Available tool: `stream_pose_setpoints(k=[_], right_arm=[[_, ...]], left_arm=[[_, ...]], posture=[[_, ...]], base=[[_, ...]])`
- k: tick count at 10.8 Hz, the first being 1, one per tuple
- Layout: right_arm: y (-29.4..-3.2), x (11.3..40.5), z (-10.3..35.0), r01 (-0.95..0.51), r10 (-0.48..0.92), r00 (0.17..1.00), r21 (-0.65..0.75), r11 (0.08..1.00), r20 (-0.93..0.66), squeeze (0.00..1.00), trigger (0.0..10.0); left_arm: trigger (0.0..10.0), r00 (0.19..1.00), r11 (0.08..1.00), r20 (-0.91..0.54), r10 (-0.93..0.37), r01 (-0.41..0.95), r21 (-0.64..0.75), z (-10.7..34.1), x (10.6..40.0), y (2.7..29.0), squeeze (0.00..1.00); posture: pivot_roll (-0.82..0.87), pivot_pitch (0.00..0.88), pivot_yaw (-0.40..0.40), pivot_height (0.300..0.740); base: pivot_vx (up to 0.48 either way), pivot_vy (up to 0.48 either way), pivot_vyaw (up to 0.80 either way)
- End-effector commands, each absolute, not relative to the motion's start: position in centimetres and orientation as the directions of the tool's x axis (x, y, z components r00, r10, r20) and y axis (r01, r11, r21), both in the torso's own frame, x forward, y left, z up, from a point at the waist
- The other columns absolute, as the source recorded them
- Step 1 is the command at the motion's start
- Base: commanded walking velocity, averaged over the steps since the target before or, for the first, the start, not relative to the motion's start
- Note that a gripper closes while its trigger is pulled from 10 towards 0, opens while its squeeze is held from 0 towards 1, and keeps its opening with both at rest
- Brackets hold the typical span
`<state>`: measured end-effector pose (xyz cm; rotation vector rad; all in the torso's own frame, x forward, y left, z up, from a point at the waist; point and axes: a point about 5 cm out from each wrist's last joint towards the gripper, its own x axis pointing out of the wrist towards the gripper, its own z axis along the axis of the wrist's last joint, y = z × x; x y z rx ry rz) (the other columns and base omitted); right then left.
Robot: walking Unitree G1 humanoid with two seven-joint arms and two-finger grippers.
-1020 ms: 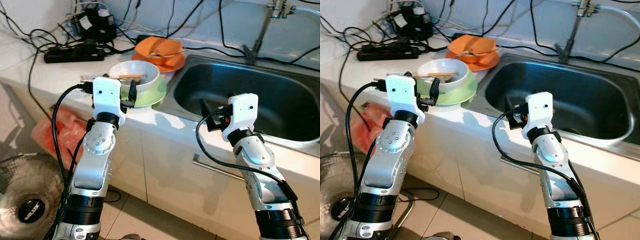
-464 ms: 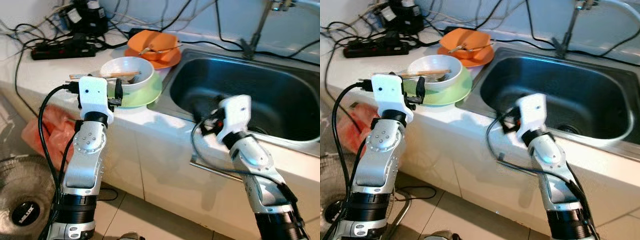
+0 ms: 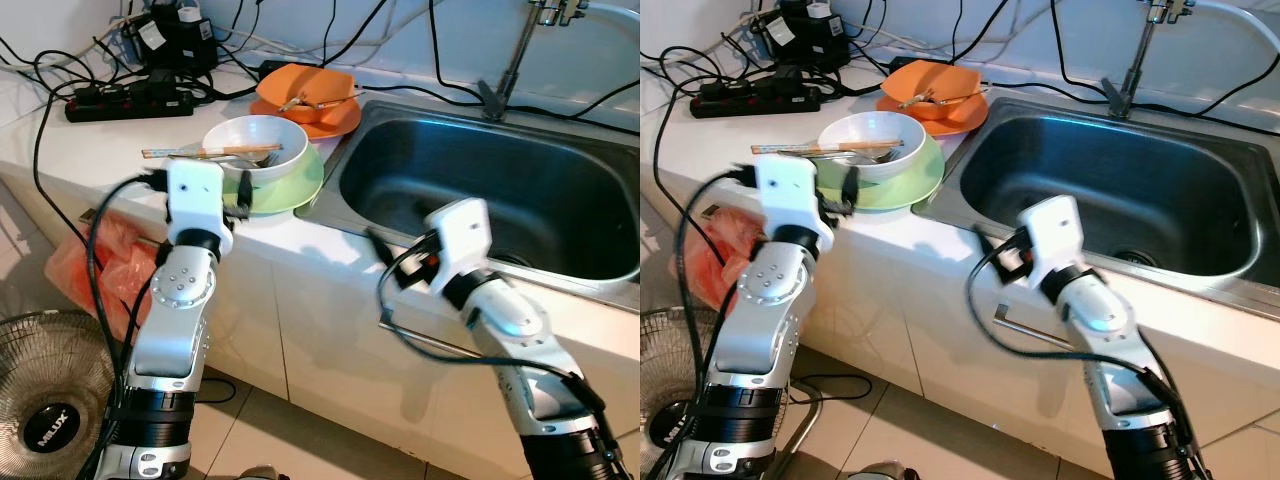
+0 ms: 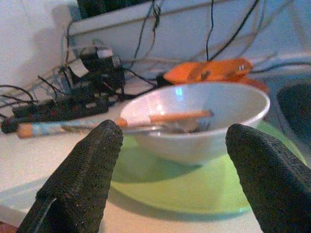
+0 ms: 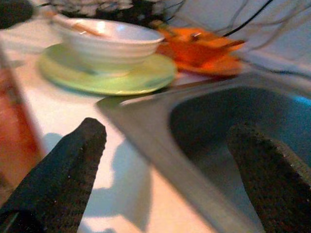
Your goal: Kitchen organization
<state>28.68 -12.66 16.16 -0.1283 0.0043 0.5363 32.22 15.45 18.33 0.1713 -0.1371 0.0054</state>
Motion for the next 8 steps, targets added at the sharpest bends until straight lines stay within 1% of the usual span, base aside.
stream_pose_setpoints(k=[1,3,4,6,8], right_arm=[[-12.4,28.3,16.5,-0.552,0.551,0.833,-0.118,0.825,-0.045,0.00,10.0],[-12.3,28.1,16.3,-0.574,0.571,0.819,-0.131,0.809,-0.061,0.00,10.0],[-12.4,28.3,16.4,-0.557,0.556,0.830,-0.142,0.818,-0.049,0.00,10.0],[-11.5,28.0,16.3,-0.560,0.559,0.827,-0.144,0.816,-0.048,0.00,10.0],[-11.2,27.7,16.1,-0.567,0.566,0.823,-0.145,0.811,-0.050,0.00,10.0]], left_arm=[[10.0,0.993,0.982,0.118,-0.016,-0.006,0.187,18.2,32.4,15.7,0.00],[10.0,0.994,0.981,0.112,-0.001,-0.020,0.193,18.1,32.7,16.2,0.00],[10.0,0.995,0.980,0.099,0.018,-0.037,0.194,17.7,32.7,16.8,0.00],[10.0,0.995,0.976,0.086,0.042,-0.059,0.212,17.0,32.7,17.8,0.00],[10.0,0.993,0.970,0.104,0.049,-0.073,0.234,17.2,32.9,18.3,0.00]], posture=[[0.13,0.000,0.025,0.740],[0.13,0.000,0.027,0.740],[0.13,0.000,0.030,0.740],[0.13,0.000,0.036,0.740],[0.13,0.000,0.037,0.740]], base=[[0.000,0.000,0.00],[0.000,0.000,0.00],[0.000,0.000,0.00],[0.000,0.000,0.00],[0.000,0.000,0.00]])
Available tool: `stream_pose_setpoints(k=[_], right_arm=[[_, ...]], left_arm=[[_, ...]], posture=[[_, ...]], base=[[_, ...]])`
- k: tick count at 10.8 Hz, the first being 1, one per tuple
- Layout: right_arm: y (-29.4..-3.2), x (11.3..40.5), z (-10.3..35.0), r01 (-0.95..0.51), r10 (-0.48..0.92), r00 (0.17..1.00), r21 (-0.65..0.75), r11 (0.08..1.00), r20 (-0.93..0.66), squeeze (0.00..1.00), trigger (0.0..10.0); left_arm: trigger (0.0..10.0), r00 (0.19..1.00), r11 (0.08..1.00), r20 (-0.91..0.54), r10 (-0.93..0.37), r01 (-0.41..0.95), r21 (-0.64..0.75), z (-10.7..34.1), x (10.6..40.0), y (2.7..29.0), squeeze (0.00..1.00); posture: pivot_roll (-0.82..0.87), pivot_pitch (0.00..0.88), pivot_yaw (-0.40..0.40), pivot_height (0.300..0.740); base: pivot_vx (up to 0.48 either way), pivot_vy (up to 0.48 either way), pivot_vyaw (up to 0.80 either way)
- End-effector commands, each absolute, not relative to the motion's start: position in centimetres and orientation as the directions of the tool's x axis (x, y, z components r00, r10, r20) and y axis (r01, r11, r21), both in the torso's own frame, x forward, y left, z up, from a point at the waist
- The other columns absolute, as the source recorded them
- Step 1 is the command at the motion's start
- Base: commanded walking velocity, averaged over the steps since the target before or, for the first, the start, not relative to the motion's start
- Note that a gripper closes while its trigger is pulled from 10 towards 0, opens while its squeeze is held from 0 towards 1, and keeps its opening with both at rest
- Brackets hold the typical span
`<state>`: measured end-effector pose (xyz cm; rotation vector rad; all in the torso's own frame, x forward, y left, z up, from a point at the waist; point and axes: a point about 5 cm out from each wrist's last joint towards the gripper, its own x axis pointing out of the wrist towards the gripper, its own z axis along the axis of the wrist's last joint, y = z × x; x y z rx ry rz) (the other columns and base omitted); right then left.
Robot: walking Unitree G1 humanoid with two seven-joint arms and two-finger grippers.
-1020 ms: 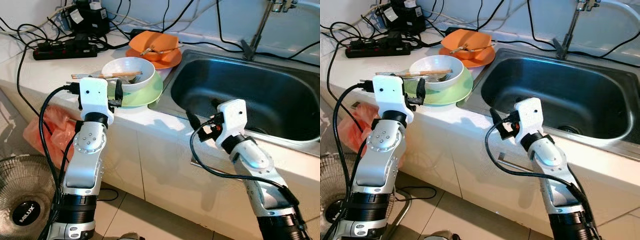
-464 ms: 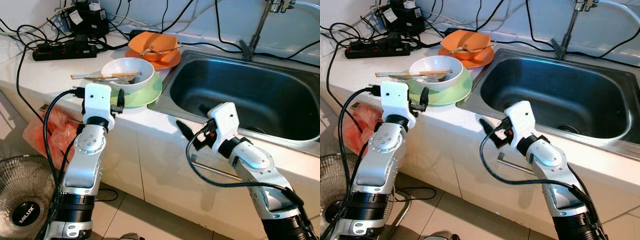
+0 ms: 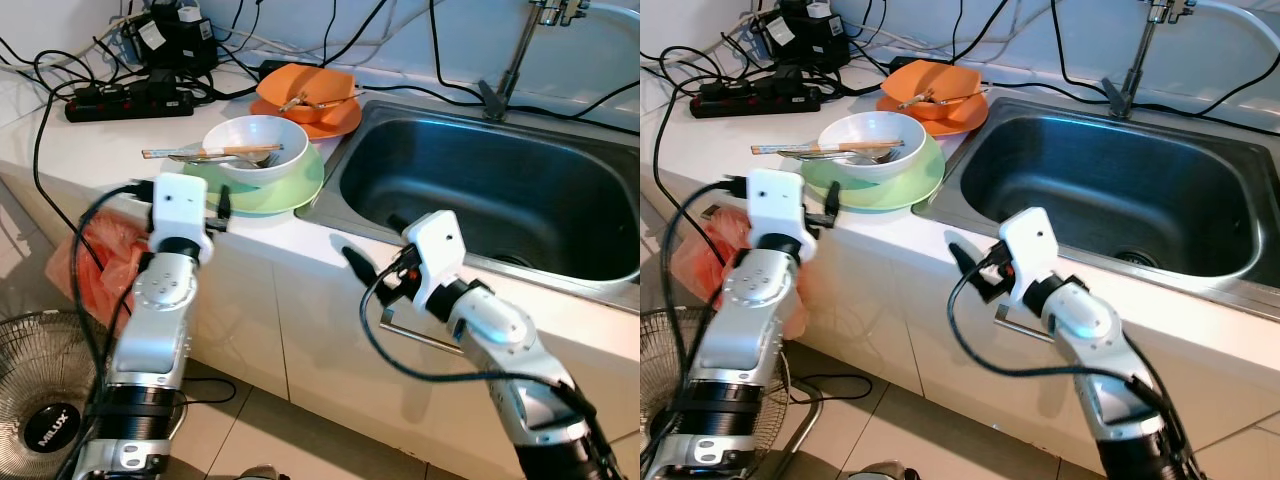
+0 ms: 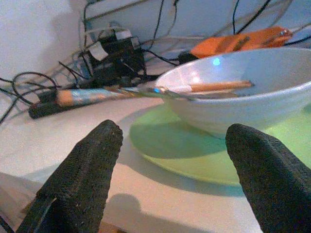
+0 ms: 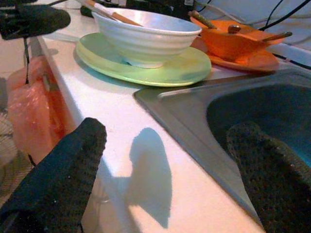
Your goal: Kitchen organization
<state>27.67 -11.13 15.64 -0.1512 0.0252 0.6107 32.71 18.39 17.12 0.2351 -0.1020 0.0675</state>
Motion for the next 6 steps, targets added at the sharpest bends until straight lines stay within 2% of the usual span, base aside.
stream_pose_setpoints(k=[1,2,3,5,6], right_arm=[[-11.0,27.5,16.1,-0.576,0.575,0.816,-0.142,0.805,-0.054,0.00,10.0],[-11.3,27.2,16.1,-0.575,0.573,0.817,-0.143,0.806,-0.055,0.00,10.0],[-12.7,27.6,16.5,-0.501,0.504,0.863,-0.159,0.851,-0.023,0.00,10.0],[-16.2,28.4,18.0,-0.419,0.428,0.903,-0.170,0.892,0.022,0.00,10.0],[-16.4,28.6,18.3,-0.426,0.437,0.899,-0.184,0.886,0.026,0.00,10.0]], left_arm=[[10.0,0.990,0.967,0.131,0.042,-0.073,0.244,17.7,33.0,18.4,0.00],[10.0,0.991,0.970,0.135,0.022,-0.054,0.238,17.9,33.3,18.3,0.00],[10.0,0.993,0.974,0.120,-0.009,-0.019,0.226,17.7,33.3,17.9,0.00],[10.0,0.993,0.973,0.104,-0.064,0.039,0.225,17.2,32.7,17.0,0.00],[10.0,0.992,0.973,0.107,-0.071,0.045,0.227,17.2,32.7,16.9,0.00]], posture=[[0.12,0.000,0.036,0.740],[0.12,0.000,0.037,0.740],[0.12,0.000,0.040,0.740],[0.12,0.000,0.048,0.740],[0.12,0.000,0.046,0.740]], base=[[0.000,0.000,0.00],[0.000,0.000,0.00],[0.000,0.000,0.00],[0.000,0.000,0.00],[0.000,0.000,0.00]])
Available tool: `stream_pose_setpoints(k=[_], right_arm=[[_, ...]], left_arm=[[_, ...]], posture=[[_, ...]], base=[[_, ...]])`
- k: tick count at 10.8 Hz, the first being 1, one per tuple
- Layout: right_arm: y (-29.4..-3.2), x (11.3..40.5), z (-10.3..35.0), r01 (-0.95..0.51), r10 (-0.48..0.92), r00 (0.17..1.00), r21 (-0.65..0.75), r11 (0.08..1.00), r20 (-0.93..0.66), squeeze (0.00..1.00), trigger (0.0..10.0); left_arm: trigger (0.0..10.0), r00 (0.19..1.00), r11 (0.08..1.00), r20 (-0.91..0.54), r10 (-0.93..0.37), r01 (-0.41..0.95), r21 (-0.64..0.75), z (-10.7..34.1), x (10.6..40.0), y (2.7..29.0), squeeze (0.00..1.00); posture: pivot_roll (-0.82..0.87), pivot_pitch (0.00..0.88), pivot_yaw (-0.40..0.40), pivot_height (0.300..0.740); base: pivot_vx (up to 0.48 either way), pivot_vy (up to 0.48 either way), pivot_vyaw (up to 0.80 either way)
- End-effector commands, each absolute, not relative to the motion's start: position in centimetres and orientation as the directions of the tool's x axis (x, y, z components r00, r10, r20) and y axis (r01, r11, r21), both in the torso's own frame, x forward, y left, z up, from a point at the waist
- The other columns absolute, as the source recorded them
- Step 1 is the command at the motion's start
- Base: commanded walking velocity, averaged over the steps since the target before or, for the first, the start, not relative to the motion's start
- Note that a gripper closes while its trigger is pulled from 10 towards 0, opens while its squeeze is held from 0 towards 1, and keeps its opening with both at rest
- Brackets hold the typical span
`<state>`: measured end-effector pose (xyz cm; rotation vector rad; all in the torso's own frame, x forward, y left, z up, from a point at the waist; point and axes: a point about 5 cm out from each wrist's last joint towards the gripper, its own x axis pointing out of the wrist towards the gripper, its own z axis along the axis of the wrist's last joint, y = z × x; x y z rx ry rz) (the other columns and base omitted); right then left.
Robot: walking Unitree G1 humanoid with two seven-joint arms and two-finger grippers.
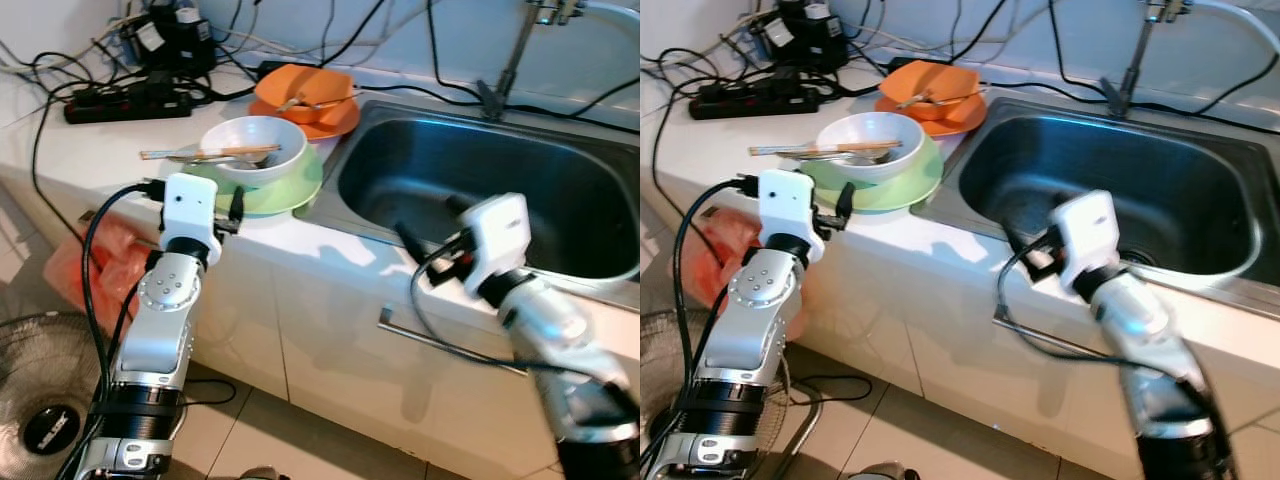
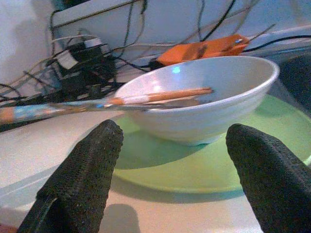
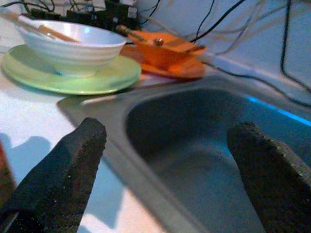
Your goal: Kitchen organization
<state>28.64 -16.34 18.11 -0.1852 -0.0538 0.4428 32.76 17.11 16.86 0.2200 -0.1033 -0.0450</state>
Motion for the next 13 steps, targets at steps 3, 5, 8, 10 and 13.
stream_pose_setpoints(k=[3,5,8,10,13], right_arm=[[-14.4,28.4,19.0,-0.502,0.519,0.853,-0.194,0.843,0.047,0.00,10.0],[-13.7,27.8,18.8,-0.560,0.576,0.817,-0.205,0.803,0.025,0.00,10.0],[-13.6,28.0,19.1,-0.544,0.561,0.826,-0.193,0.816,0.042,0.00,10.0],[-13.2,27.2,18.9,-0.602,0.612,0.791,-0.159,0.782,0.015,0.00,10.0],[-13.0,26.4,18.2,-0.636,0.640,0.768,-0.149,0.757,-0.026,0.00,10.0]], left_arm=[[10.0,0.987,0.958,0.156,-0.047,0.000,0.288,18.2,33.2,18.3,0.00],[10.0,0.985,0.945,0.169,-0.018,-0.038,0.324,18.8,33.6,19.3,0.00],[10.0,0.988,0.940,0.151,-0.024,-0.029,0.341,18.6,34.1,20.3,0.00],[10.0,0.989,0.937,0.142,-0.037,-0.015,0.350,18.9,35.1,20.8,0.00],[10.0,0.987,0.941,0.137,-0.078,0.028,0.337,19.2,35.9,21.0,0.00]], posture=[[0.12,0.000,0.049,0.740],[0.12,0.000,0.054,0.740],[0.12,0.000,0.052,0.740],[0.12,0.003,0.056,0.740],[0.12,0.012,0.054,0.740]], base=[[0.000,0.000,0.00],[0.000,0.000,0.00],[0.000,0.000,0.00],[0.000,0.000,0.00],[0.000,0.000,0.00]])
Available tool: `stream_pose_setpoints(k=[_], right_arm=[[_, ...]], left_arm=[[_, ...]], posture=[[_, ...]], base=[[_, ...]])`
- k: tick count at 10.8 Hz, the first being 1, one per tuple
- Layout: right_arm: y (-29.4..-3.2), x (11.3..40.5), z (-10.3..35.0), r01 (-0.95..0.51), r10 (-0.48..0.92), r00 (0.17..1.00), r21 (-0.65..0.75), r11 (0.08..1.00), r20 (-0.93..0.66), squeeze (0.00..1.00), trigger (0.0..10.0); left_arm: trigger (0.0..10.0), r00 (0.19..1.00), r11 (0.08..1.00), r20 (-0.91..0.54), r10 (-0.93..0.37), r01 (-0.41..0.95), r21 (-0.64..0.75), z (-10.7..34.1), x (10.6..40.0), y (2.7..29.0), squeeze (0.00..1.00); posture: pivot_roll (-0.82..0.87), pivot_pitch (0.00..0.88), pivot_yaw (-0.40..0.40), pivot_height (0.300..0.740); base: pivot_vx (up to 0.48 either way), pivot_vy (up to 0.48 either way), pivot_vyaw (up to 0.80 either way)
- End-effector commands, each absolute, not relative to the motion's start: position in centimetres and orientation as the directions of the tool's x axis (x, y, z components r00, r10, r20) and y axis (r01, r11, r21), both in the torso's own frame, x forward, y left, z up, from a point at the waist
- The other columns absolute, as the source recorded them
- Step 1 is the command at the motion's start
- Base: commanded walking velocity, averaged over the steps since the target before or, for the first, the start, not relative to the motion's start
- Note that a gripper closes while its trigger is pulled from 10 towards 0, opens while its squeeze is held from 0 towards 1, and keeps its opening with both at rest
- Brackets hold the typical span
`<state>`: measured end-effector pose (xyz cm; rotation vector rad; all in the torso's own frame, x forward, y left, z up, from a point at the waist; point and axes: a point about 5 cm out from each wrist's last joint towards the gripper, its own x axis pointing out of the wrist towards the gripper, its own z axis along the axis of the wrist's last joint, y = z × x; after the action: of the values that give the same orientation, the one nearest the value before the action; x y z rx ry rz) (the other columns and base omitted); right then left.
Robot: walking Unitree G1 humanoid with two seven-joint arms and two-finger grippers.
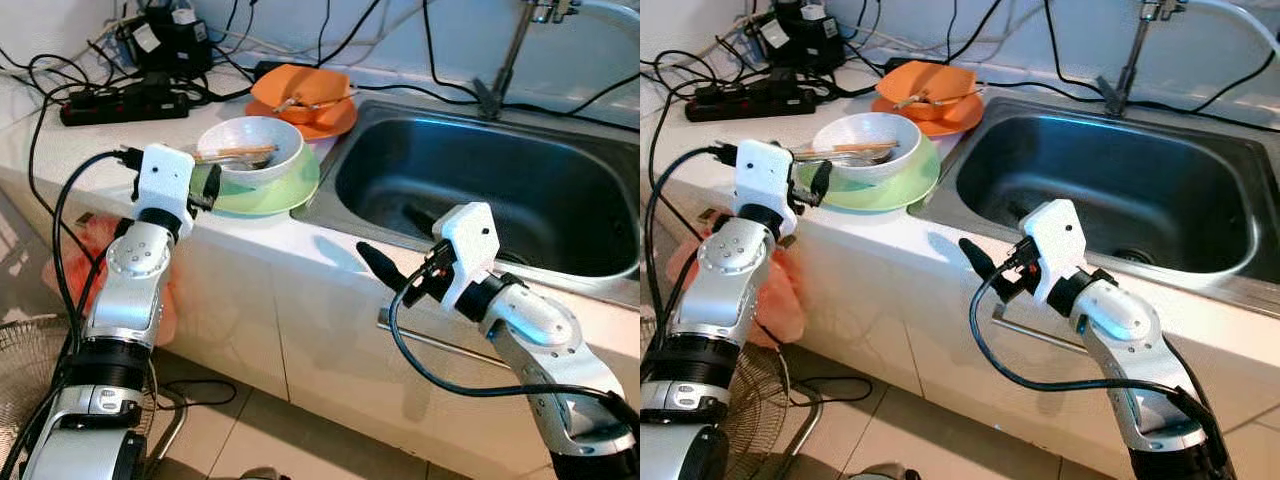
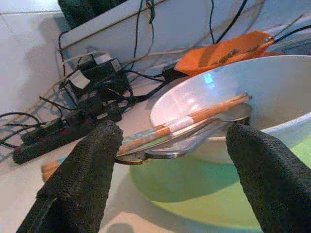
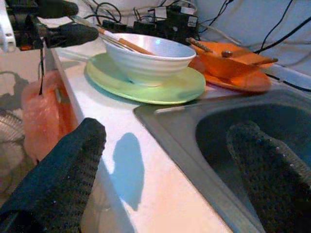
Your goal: Kitchen organization
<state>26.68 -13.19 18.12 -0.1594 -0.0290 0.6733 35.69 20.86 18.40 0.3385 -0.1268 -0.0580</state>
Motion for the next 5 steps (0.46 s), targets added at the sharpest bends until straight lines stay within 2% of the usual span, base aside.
stream_pose_setpoints(k=[1,3,5], right_arm=[[-12.9,26.3,18.2,-0.641,0.645,0.764,-0.149,0.753,-0.031,0.00,10.0],[-12.5,25.9,18.3,-0.668,0.671,0.740,-0.150,0.729,-0.041,0.00,10.0],[-12.3,25.4,18.1,-0.701,0.701,0.710,-0.157,0.695,-0.070,0.00,10.0]], left_arm=[[10.0,0.988,0.945,0.131,-0.085,0.038,0.325,19.2,36.1,20.9,0.00],[10.0,0.984,0.950,0.116,-0.133,0.093,0.299,18.6,36.3,20.1,0.00],[10.0,0.981,0.954,0.142,-0.133,0.088,0.285,19.3,36.6,19.8,0.00]], posture=[[0.12,0.013,0.055,0.740],[0.11,0.015,0.057,0.740],[0.11,0.017,0.058,0.740]], base=[[0.000,0.000,0.00],[0.000,0.000,0.00],[0.000,0.000,0.00]])
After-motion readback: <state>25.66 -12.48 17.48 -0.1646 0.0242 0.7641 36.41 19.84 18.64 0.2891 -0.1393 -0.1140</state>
